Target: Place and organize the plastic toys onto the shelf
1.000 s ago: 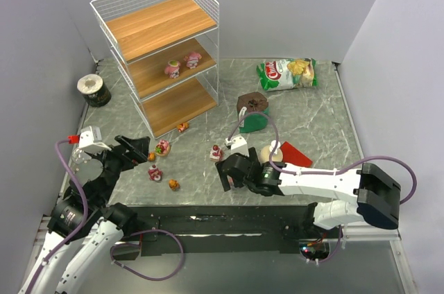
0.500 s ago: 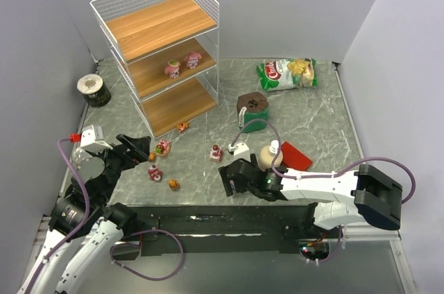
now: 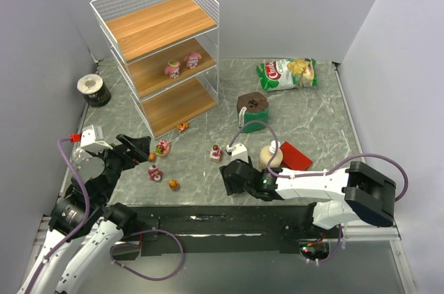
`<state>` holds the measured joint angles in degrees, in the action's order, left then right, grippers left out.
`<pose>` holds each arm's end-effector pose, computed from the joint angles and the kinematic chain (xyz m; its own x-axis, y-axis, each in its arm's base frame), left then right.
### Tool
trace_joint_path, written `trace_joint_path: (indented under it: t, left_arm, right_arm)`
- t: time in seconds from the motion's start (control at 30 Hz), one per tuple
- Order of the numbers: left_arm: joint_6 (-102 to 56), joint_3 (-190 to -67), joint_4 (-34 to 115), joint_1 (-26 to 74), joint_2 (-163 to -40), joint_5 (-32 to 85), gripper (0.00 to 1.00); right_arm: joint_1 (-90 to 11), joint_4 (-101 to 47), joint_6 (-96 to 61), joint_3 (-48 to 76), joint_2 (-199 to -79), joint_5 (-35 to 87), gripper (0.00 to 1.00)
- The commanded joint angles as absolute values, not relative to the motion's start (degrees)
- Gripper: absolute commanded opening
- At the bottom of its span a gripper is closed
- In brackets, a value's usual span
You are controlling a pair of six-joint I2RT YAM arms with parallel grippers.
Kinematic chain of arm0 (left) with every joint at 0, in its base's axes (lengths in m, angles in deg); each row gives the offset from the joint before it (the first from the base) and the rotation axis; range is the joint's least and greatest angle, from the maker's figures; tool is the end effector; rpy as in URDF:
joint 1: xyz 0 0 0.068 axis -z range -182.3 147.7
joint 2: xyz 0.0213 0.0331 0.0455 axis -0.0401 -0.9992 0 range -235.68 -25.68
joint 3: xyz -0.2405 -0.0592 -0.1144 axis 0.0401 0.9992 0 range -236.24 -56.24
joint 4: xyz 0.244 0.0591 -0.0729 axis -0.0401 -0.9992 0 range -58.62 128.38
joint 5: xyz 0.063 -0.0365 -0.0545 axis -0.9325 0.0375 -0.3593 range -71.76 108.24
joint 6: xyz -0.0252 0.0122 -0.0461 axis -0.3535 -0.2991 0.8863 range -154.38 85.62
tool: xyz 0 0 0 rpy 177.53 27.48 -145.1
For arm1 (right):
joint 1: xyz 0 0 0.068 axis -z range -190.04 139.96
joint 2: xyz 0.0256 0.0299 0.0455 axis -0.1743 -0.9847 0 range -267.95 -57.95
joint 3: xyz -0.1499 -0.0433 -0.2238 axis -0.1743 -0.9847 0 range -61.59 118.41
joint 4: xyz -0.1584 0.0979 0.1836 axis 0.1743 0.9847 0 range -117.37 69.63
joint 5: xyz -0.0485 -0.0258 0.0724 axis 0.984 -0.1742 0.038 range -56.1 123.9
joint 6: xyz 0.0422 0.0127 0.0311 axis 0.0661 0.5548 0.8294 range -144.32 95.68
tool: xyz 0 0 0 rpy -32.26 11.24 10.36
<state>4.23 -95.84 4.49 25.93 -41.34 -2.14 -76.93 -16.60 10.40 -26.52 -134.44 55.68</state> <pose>0.0685 -0.0226 0.3204 -0.2071 -0.5528 -0.8072 0.0152 0.8231 -0.5676 0.1092 0.2224 0.1685 -0.6905 -0.2704 -0.6709 -0.4520 0.8854 0.1083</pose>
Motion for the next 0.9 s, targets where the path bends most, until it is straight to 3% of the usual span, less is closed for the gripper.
trace_joint_path:
  t: [0.0, 0.27, 0.37, 0.7, 0.87]
  left_arm:
    - [4.38, -95.97, 5.77, 26.09, -41.67, -1.8, 0.96]
    - [4.38, -95.97, 5.77, 26.09, -41.41, -1.97, 0.96]
    - [4.29, -95.97, 5.77, 26.09, -41.23, -2.15, 0.96]
    - [4.37, -97.46, 4.02, 26.09, -40.97, -5.39, 0.96]
    - [5.16, -99.83, 0.07, 26.09, -41.85, -13.9, 0.96]
  right_arm:
    - [-77.19, -16.82, 11.89, -25.82, -133.98, 57.46, 0.63]
    - [-77.27, -15.94, 8.82, -21.87, -132.4, 57.81, 0.14]
    - [-77.19, -14.89, 6.1, -17.22, -132.48, 57.11, 0.06]
    - [-74.99, -12.77, -7.34, 11.31, -144.06, 52.28, 0.06]
    - [-71.57, -9.35, -11.83, 28.64, -154.26, 48.5, 0.06]
